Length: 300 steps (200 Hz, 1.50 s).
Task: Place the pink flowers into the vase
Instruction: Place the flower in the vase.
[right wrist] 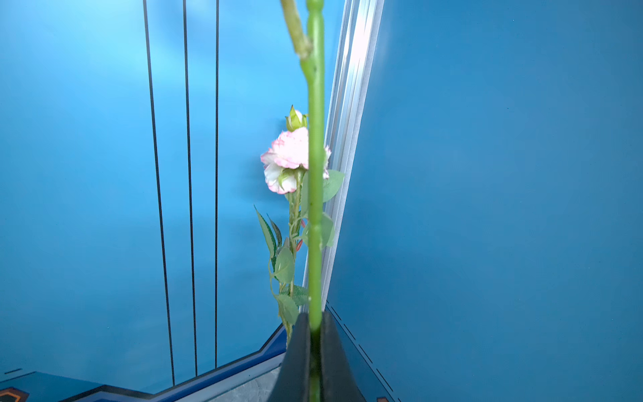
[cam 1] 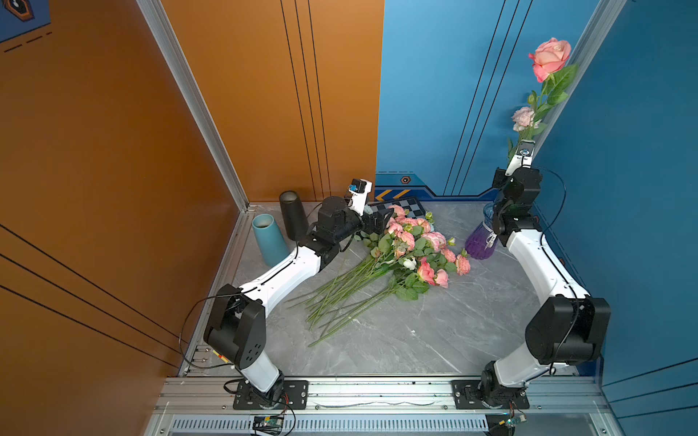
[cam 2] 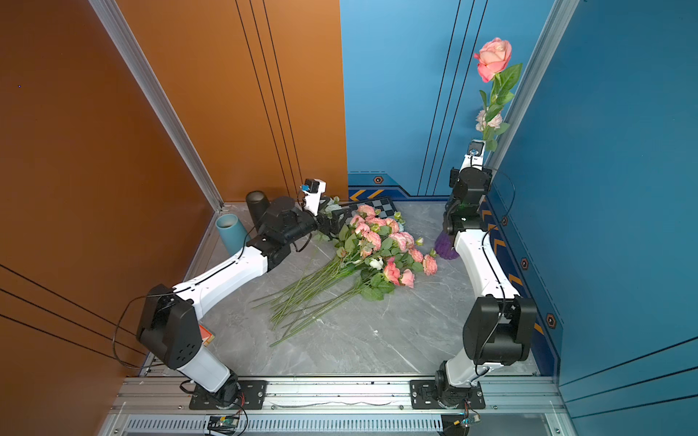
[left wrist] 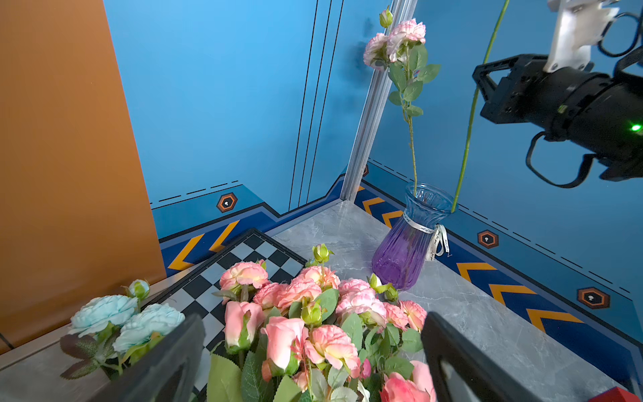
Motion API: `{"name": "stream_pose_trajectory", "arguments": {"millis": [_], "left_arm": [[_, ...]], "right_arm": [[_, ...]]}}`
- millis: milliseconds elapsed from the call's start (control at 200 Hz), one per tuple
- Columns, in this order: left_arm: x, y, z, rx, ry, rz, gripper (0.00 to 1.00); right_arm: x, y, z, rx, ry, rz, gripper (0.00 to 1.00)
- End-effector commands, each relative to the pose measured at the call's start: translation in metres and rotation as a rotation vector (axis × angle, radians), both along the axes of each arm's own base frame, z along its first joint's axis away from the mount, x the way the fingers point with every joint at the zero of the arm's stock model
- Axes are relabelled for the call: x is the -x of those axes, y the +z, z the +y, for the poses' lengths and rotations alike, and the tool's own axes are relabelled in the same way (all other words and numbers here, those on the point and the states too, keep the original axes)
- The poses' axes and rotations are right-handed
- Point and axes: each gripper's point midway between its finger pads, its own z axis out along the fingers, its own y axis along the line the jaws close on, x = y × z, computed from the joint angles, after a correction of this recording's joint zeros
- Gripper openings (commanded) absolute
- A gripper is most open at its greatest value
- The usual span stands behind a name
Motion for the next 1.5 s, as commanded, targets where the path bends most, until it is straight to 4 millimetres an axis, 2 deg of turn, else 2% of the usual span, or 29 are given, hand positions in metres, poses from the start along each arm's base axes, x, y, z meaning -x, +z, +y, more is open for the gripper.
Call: {"name": "stream_pose_trajectory", "arguments": {"millis": [0,90,185,556,936,1497], "left_arm": [[0.005,-0.001,-0.007,-0.007,-0.034,-0.011,0.99],[0.005,0.000,-0.007,-0.005,-0.037,-0.012,0.99],[0.004,0.000,-0.007,-0.005,-0.036,-0.012,0.98],[0.005,0.006,0.000,-0.007,-0.023,-0.031,0.99],[0.006,0.008,-0.002,0.000,-0.033,-0.028,0.99],[0.008,0.008,-0.003,0.001,-0.035,-0.027,0.99]], "right_arm": [[0.018,0.041,0.001,-0.013,0.001,-0.095,0.00],[0.016,0.039,0.000,-0.011,-0.003,-0.090,0.00],[0.010,0.028,-0.001,-0.011,-0.007,-0.072,0.00],[-0.018,-0.045,0.001,-0.035,-0.007,0.034,0.00],[-0.023,-0.095,-0.005,-0.037,-0.031,0.121,0.00],[-0.023,-0.145,-0.016,-0.089,-0.065,0.218,0.00]]}}
